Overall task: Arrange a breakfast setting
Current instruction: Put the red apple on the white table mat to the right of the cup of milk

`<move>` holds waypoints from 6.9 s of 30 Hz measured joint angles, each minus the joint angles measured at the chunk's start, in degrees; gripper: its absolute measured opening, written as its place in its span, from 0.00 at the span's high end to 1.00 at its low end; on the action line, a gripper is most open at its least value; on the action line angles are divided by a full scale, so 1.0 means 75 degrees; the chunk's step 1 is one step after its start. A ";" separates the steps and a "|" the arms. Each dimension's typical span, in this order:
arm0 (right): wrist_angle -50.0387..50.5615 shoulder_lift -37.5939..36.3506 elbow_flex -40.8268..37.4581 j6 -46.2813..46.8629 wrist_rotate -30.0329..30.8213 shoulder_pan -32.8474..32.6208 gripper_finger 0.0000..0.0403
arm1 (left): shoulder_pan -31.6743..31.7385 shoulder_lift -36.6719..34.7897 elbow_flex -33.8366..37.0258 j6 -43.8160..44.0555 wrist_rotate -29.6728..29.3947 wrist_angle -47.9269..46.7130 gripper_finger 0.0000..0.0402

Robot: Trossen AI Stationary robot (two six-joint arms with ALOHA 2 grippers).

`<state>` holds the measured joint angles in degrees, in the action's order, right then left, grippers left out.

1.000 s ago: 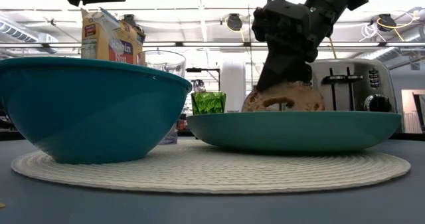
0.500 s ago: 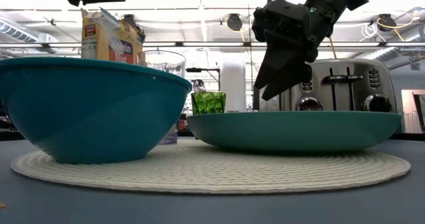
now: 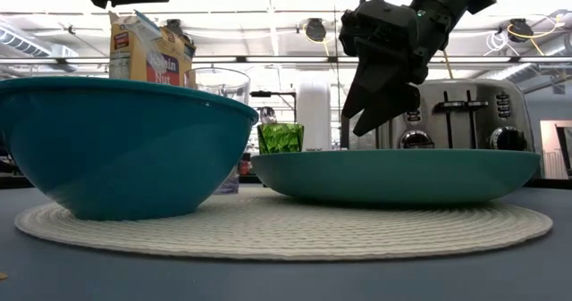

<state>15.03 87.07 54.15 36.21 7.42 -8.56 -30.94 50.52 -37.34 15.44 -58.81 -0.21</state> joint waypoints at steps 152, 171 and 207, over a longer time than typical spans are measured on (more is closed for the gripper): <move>0.0023 -0.0973 -0.1851 1.2488 -0.2597 -0.6076 0.02 | 0.0000 0.0009 0.0000 0.0006 0.0056 0.0044 0.02; 0.0032 -0.0973 -0.1851 1.2485 -0.2562 -0.6076 0.04 | -0.0003 0.0008 0.0000 0.0003 0.0056 0.0044 0.02; -0.0026 -0.3169 -0.1856 1.2918 -0.1406 -0.5860 0.35 | 0.0000 0.0006 0.0000 0.0000 0.0056 0.0044 0.02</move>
<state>14.83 63.30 40.23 133.09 -3.13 -52.50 -30.94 50.57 -37.34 15.44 -58.39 0.12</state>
